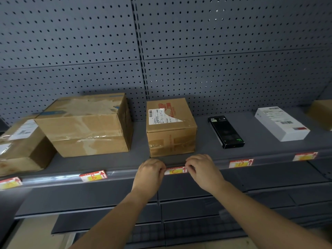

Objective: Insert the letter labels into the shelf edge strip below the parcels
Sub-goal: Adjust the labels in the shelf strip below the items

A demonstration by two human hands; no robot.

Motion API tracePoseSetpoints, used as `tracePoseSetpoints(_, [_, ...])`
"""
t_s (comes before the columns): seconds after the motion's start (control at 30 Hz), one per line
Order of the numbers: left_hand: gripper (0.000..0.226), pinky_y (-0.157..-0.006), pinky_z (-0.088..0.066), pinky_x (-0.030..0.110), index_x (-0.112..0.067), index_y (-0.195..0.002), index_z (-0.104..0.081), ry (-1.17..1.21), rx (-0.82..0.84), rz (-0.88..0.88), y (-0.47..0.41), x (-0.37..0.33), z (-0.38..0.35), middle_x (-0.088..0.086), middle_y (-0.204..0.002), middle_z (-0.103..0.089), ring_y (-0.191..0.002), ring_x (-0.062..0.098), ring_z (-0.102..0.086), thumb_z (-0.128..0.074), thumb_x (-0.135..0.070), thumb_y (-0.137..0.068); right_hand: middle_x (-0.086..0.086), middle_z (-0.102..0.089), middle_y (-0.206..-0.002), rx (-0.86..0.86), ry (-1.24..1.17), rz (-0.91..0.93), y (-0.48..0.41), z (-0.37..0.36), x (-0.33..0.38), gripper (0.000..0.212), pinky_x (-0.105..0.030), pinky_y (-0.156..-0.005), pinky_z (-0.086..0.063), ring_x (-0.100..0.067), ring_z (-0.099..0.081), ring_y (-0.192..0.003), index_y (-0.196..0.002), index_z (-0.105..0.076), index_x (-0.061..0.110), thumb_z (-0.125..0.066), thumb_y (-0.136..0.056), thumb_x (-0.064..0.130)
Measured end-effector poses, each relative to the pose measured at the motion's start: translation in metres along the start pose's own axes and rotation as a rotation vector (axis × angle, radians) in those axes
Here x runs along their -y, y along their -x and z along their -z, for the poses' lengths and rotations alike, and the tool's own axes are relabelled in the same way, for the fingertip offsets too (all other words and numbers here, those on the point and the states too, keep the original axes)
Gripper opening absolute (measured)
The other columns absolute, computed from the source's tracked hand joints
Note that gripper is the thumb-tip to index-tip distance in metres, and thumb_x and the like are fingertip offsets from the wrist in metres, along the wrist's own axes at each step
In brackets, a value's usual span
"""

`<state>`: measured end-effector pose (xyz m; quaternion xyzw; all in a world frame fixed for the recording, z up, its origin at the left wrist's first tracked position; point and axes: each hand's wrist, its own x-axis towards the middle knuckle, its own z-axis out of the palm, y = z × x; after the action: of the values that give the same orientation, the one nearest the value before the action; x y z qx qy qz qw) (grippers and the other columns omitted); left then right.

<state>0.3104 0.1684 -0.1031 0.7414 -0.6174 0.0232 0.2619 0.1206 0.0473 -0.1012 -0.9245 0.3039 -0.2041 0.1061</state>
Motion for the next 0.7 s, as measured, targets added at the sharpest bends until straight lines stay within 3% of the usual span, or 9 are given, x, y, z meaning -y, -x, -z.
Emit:
tracePoseSetpoints(0.1, [0.011,-0.074,-0.048,0.03,-0.024,-0.079,-0.067,0.008,0.011,-0.002,-0.001,0.0012,0.0002,-0.009,-0.082,-0.064,-0.081,0.013,-0.056,-0.066,-0.016,-0.086,0.008,-0.068,-0.107,-0.002,0.002,0.003,0.0006,0.0005,-0.0021,0.012,-0.025,-0.092,-0.031,-0.012,-0.059,-0.1,-0.09,-0.073,0.022,-0.061,-0.092,0.021])
tracePoseSetpoints(0.7, [0.01,-0.074,-0.049,0.033,-0.024,-0.08,-0.066,0.008,0.025,-0.011,-0.0013,0.0034,-0.0008,-0.009,-0.083,-0.065,-0.082,0.014,-0.055,-0.065,-0.017,-0.087,0.009,-0.066,-0.114,0.002,-0.01,-0.011,0.0024,0.0008,-0.0015,0.015,-0.028,-0.097,-0.031,-0.011,-0.057,-0.105,-0.095,-0.073,0.023,-0.058,-0.094,0.025])
